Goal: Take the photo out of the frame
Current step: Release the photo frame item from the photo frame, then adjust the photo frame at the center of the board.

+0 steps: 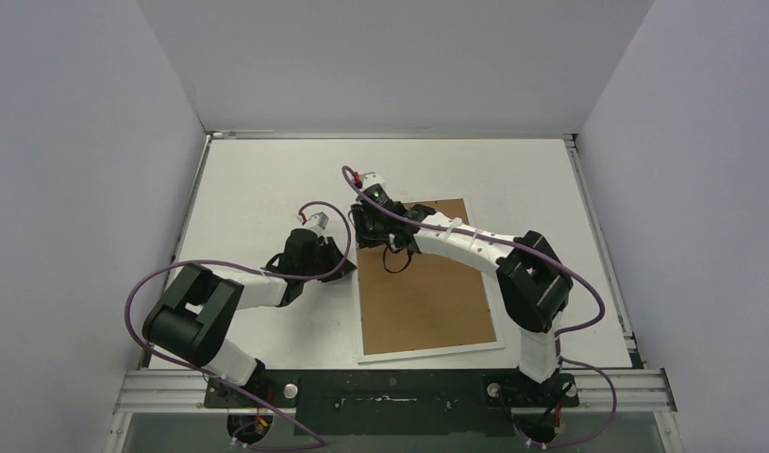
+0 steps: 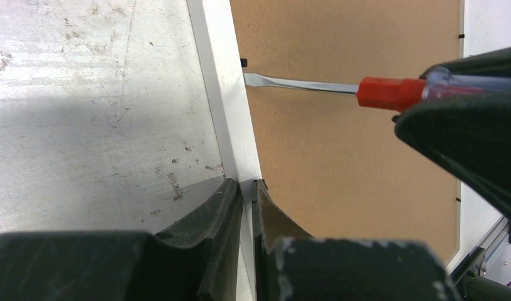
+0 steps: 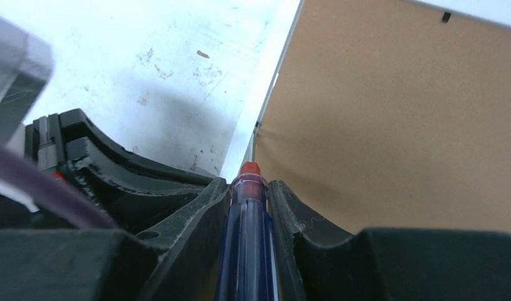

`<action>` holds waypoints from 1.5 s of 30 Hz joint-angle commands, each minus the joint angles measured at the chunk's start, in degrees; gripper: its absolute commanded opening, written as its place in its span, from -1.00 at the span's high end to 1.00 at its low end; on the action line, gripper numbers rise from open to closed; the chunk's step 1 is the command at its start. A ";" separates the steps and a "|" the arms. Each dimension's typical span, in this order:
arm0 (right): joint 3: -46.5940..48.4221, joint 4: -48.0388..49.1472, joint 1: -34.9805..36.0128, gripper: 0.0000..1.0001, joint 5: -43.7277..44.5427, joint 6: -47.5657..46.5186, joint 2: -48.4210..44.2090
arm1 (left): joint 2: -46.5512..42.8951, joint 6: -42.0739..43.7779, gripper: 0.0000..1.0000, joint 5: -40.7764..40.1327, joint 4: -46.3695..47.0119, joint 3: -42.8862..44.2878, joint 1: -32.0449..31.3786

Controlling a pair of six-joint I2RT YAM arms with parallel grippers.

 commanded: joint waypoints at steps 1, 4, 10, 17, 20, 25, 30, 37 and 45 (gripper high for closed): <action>9.87 -5.67 5.29 1.00 4.69 -6.85 0.63 | 0.27 1.28 1.00 0.04 -10.61 -2.83 -0.44; 9.77 -7.54 4.89 1.00 8.44 -5.90 -1.67 | -2.50 0.86 1.00 -0.62 -12.51 -2.77 -0.31; -3.16 -3.13 0.22 1.00 9.19 -1.31 -15.64 | -10.68 2.70 0.71 -0.21 -20.49 1.15 0.73; -20.89 -1.64 -5.59 1.00 16.49 6.20 -36.29 | -17.32 9.36 0.32 3.94 -28.03 9.39 3.07; -26.41 -3.61 -7.89 1.00 17.47 9.00 -44.15 | -15.27 15.84 0.24 7.23 -28.10 15.12 4.07; -31.05 -11.98 -9.34 1.00 17.20 13.20 -53.72 | -5.02 29.89 0.21 13.53 -35.09 31.77 5.69; -33.59 -21.93 -9.54 1.00 15.32 15.96 -61.08 | 8.56 39.40 0.19 17.66 -39.75 48.23 6.30; -34.99 -32.98 -9.49 1.00 3.30 13.38 -66.76 | 28.91 49.61 0.18 18.60 -53.05 70.09 6.09; -36.48 -44.70 -9.27 1.00 -10.55 7.66 -73.41 | 35.28 49.66 0.17 20.49 -50.31 73.10 5.92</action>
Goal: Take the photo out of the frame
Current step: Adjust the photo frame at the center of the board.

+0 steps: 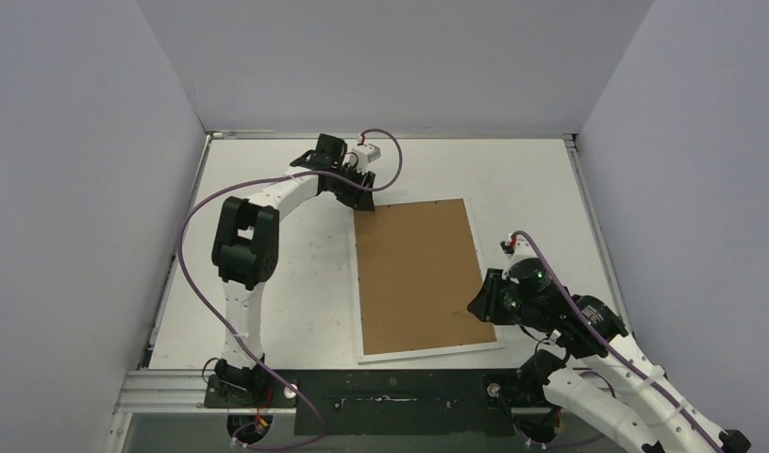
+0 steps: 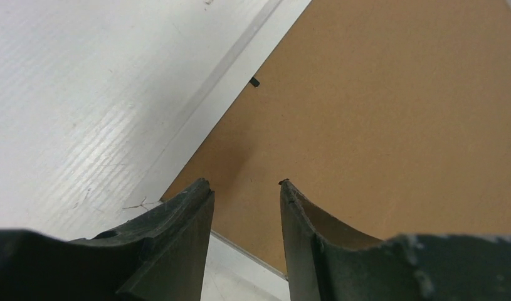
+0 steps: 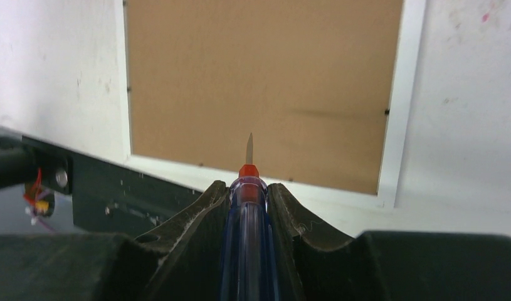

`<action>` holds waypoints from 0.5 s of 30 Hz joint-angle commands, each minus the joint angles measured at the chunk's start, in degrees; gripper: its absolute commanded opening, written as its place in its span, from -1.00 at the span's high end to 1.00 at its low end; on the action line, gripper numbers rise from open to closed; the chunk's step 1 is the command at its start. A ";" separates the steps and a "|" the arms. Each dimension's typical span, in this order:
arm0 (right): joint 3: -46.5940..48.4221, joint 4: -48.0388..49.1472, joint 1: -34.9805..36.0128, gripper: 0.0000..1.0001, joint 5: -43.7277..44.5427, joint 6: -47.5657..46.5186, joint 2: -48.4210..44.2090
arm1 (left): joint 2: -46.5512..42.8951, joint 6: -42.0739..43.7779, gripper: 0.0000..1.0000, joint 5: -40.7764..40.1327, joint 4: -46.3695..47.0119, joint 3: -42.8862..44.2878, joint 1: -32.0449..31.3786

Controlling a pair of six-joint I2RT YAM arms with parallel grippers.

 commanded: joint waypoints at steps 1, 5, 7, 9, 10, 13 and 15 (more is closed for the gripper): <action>-1.32 -9.03 0.04 1.00 -9.46 -4.60 -2.94 | 1.37 2.09 0.17 3.11 0.06 4.18 -0.17; -3.81 -12.28 0.08 1.00 -13.64 -6.29 -4.72 | 2.88 2.16 0.15 4.87 1.86 4.45 -0.62; -4.71 -12.89 0.07 1.00 -15.55 -6.66 -6.11 | 3.83 2.66 0.14 5.66 1.16 5.51 -0.75; -5.54 -13.50 0.06 1.00 -17.17 -7.08 -7.06 | 4.31 3.15 0.12 6.56 1.14 5.96 -0.84; -6.11 -13.83 0.11 1.00 -17.23 -7.08 -7.00 | 4.54 3.56 0.12 7.03 1.21 6.03 -0.84; -7.24 -14.70 0.05 1.00 -14.97 -7.07 -6.78 | 5.06 5.04 0.10 8.31 0.28 6.40 -0.84; -6.88 -15.65 0.04 1.00 -10.80 -6.66 -6.46 | 5.38 6.14 0.09 8.72 0.11 6.16 -0.89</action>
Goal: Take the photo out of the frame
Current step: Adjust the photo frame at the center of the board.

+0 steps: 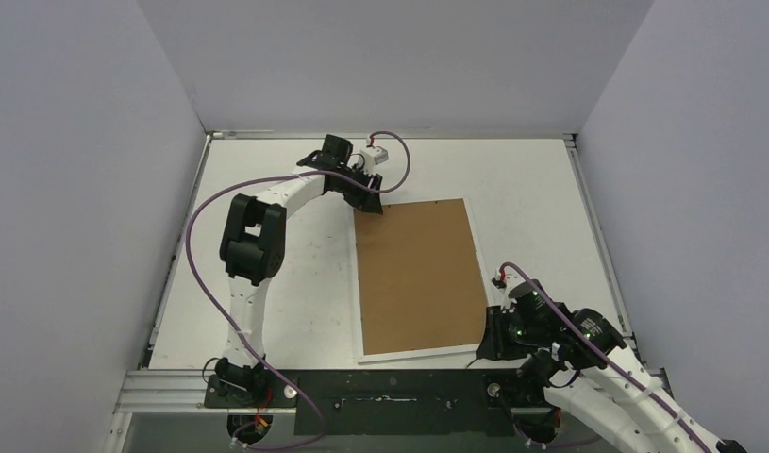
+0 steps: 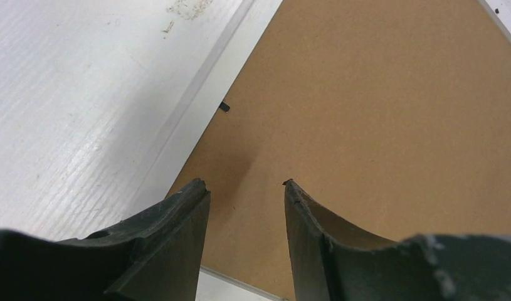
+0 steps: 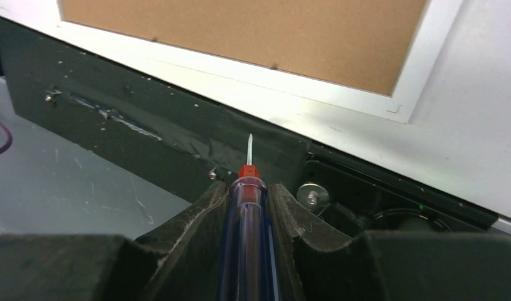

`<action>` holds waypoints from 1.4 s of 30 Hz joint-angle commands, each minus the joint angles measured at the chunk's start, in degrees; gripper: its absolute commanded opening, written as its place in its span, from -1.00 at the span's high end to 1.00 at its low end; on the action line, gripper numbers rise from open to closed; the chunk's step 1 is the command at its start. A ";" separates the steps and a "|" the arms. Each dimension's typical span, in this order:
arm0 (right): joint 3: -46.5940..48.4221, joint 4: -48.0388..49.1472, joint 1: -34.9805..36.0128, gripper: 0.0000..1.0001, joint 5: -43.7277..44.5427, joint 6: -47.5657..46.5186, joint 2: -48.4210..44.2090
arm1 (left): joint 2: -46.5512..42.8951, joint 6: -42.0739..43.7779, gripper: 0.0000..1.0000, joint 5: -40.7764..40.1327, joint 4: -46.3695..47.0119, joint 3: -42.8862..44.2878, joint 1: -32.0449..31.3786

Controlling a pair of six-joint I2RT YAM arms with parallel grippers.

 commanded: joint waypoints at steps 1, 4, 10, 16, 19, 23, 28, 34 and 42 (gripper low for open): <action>0.22 -1.53 0.04 1.00 5.24 -0.28 0.33 | 1.14 3.97 0.09 2.58 0.48 2.62 -0.18; 0.50 -0.11 0.04 1.00 7.70 0.78 1.42 | 0.88 5.22 0.06 0.78 2.18 1.84 -0.30; 0.10 1.58 0.04 1.00 10.61 1.64 2.60 | 2.04 8.65 -0.05 -2.89 5.55 2.87 -1.48; -0.29 3.42 0.04 1.00 10.84 1.75 3.90 | 6.73 12.37 -0.13 -3.69 -0.60 8.22 -2.61; -0.45 3.91 0.04 1.00 11.61 1.91 4.43 | 7.41 13.10 -0.14 -3.54 -2.50 8.48 -2.53; 0.32 2.70 0.04 1.00 15.72 3.64 3.76 | 7.24 14.19 -0.14 -3.25 -4.90 6.90 -2.43; -0.25 3.43 0.03 1.00 19.83 7.24 2.78 | 5.59 13.93 -0.10 -3.84 -6.33 2.93 -1.85; -0.48 3.18 0.13 1.00 22.48 8.77 2.13 | 3.28 11.75 -0.07 -7.16 -3.30 -2.51 -0.79; -0.94 4.81 0.13 1.00 23.86 11.51 0.95 | 3.53 10.72 -0.01 -9.73 -7.85 -0.87 -0.71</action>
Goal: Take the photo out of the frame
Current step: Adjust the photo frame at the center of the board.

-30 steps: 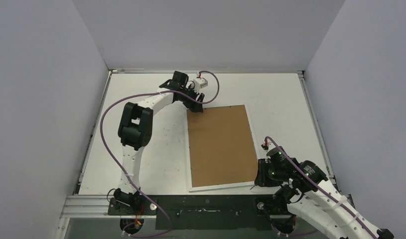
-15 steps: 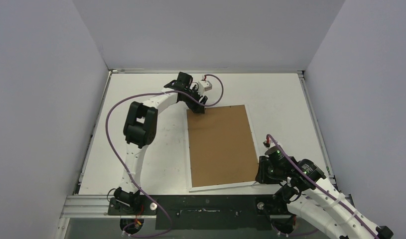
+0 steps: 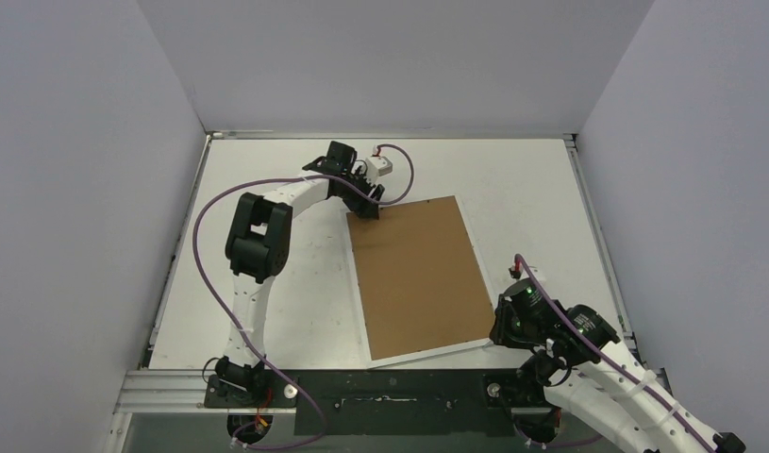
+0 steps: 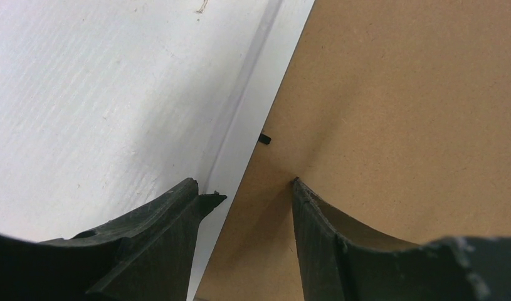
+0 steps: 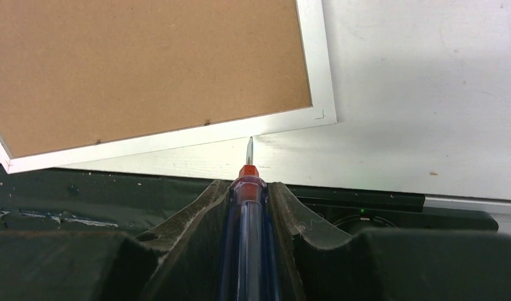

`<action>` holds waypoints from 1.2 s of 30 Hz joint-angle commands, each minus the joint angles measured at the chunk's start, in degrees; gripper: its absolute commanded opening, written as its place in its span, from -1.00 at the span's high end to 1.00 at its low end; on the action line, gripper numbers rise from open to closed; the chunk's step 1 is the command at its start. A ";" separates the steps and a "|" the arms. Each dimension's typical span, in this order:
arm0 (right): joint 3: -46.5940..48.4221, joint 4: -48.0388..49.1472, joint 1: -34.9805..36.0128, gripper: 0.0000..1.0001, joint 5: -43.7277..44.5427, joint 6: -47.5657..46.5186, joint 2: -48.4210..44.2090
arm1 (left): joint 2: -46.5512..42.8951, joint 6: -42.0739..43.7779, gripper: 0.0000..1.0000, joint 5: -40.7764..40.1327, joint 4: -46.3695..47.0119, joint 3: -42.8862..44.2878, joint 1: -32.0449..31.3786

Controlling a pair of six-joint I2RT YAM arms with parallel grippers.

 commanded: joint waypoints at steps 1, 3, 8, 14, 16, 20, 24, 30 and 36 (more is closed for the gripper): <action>-0.10 4.68 0.08 1.00 5.06 3.01 -1.02 | 0.13 -1.43 0.00 -3.85 -9.37 -0.53 0.13; -0.26 5.31 0.07 1.00 5.84 3.82 -0.67 | -0.37 -2.84 0.02 -4.38 -8.72 -1.76 0.36; -0.88 7.16 0.07 1.00 8.68 6.66 -0.77 | -0.90 -8.42 0.11 -3.41 -9.68 -3.07 0.91; 0.10 10.20 0.08 1.00 11.76 8.81 0.21 | -3.92 -15.05 0.17 -4.94 -9.36 -8.46 1.35; 0.11 11.63 0.08 1.00 12.19 8.95 1.93 | -5.63 -16.42 0.18 -5.91 -8.89 -11.35 1.45; 0.39 13.07 0.08 1.00 14.90 8.79 4.11 | -9.33 -19.67 0.18 -6.88 -7.31 -18.33 1.62; 1.11 15.02 -0.01 1.00 15.98 7.95 5.84 | -12.58 -24.64 0.18 -6.89 -4.84 -24.80 1.31; 1.60 17.43 -0.17 1.00 17.74 6.91 9.14 | -18.87 -30.76 0.18 -7.39 -0.08 -35.30 0.74; 2.80 19.20 -0.40 1.00 18.79 4.97 10.39 | -23.60 -35.51 0.18 -8.28 2.28 -42.25 -0.49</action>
